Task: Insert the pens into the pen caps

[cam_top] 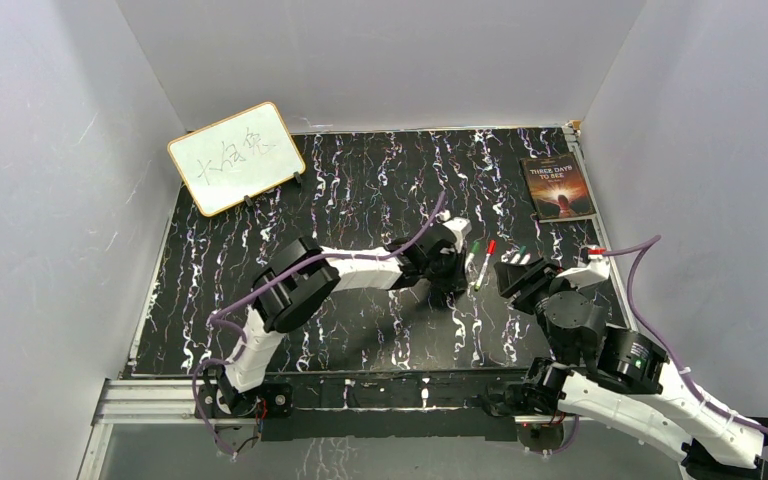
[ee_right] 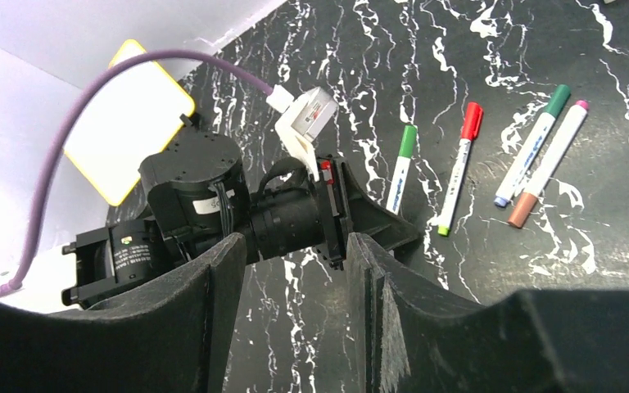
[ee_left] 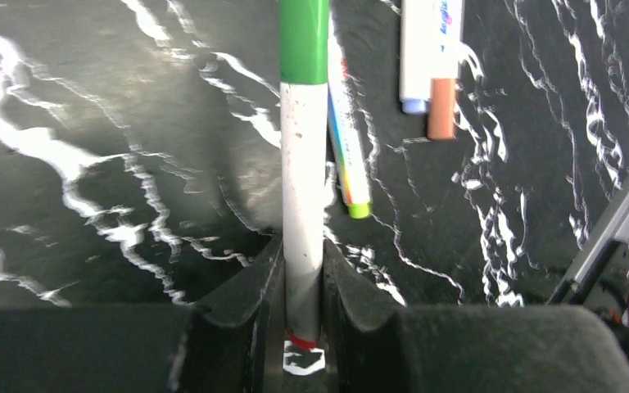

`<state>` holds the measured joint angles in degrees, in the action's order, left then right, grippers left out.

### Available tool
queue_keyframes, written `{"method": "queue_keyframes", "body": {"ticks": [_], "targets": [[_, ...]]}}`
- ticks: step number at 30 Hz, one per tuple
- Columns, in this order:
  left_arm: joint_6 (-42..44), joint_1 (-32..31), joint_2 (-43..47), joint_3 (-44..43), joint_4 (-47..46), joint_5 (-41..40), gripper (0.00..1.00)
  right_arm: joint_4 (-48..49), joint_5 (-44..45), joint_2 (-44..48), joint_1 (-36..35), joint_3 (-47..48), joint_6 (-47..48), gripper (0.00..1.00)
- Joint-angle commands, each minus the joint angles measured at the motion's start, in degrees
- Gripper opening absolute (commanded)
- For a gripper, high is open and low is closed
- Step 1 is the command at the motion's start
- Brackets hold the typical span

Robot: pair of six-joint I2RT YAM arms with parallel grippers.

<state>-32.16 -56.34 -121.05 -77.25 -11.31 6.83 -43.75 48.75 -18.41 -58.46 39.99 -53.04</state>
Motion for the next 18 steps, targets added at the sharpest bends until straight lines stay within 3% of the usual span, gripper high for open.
{"method": "queue_keyframes", "body": {"ticks": [1,4,5,8,10,18], "targets": [[0.7,-1.5,-2.1,-5.2,5.4,-2.4,0.00,-2.7,1.4,0.8,0.1,2.3,-1.8,0.47],[0.5,-2.2,-3.8,-8.3,8.3,-3.5,0.00,-3.4,2.0,1.7,0.0,2.4,-1.6,0.47],[0.5,-2.3,-4.1,-8.9,8.7,-3.5,0.04,-3.4,2.1,2.0,0.0,2.4,-1.4,0.47],[0.5,-2.6,-4.2,-9.6,8.5,-2.6,0.30,-3.5,2.1,2.2,0.0,2.3,-1.0,0.47],[0.6,-2.9,-4.2,-10.2,9.1,-2.3,0.40,-3.6,1.9,2.0,-0.1,2.2,-1.1,0.47],[1.0,-3.1,-0.1,-8.8,11.0,-3.6,0.49,-2.1,1.1,1.5,-0.1,0.4,-1.4,0.47]]}}
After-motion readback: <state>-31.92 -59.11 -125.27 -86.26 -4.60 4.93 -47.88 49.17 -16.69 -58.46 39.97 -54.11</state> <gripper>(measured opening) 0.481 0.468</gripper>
